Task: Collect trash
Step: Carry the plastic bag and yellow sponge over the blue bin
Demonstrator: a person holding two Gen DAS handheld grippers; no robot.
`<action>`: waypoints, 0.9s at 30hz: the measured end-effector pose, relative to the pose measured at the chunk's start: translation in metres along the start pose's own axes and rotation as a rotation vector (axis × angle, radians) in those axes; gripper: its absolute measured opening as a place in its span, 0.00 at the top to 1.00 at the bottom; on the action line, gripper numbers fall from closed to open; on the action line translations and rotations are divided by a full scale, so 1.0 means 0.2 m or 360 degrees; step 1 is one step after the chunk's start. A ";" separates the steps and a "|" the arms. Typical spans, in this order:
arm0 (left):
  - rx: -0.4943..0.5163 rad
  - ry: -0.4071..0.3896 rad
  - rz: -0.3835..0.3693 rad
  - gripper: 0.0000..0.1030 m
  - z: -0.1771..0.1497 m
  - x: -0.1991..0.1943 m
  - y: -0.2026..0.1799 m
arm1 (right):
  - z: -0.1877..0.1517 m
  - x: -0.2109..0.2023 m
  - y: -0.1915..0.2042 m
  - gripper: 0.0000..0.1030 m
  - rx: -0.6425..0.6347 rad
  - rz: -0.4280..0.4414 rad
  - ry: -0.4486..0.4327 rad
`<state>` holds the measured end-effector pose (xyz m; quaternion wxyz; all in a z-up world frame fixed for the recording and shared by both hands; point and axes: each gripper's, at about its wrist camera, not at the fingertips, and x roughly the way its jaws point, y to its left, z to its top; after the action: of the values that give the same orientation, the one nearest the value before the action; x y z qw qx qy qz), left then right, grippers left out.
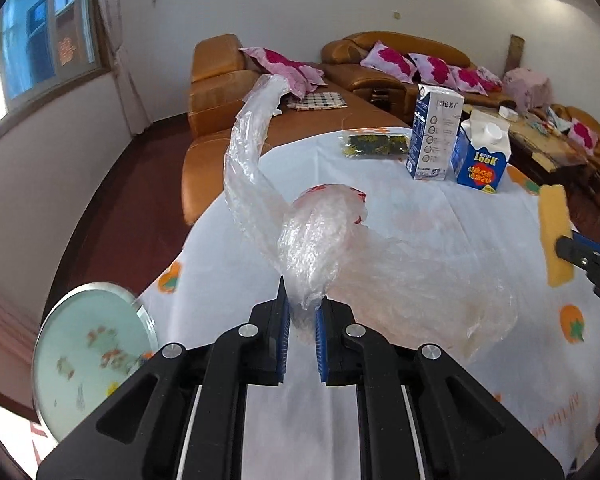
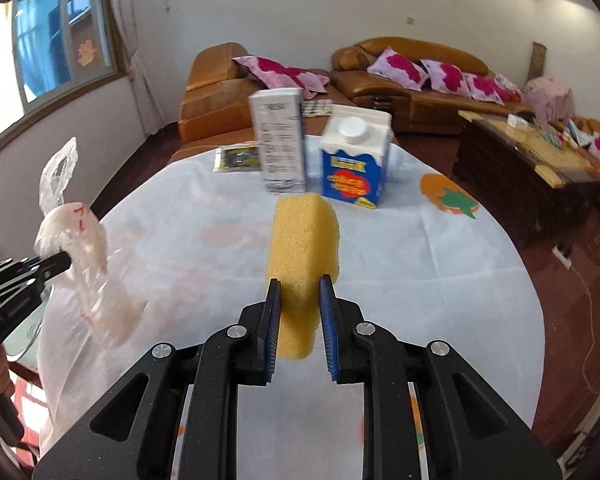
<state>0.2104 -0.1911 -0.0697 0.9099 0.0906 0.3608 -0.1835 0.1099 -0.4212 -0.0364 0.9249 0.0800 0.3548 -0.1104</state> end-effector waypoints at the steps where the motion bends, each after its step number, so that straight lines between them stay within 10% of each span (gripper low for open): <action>1: -0.0018 -0.0002 0.0003 0.90 -0.02 -0.03 0.02 | -0.01 -0.02 0.03 0.81 -0.0005 0.0011 -0.0002; 27: -0.0115 -0.0108 0.0107 0.90 -0.29 -0.44 0.33 | -0.09 -0.20 0.57 0.81 -0.0240 0.0161 -0.0036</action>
<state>0.1413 -0.0899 -0.0491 0.9300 0.0634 0.3329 -0.1426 0.0996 -0.3006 -0.0158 0.9367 0.0266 0.3471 -0.0374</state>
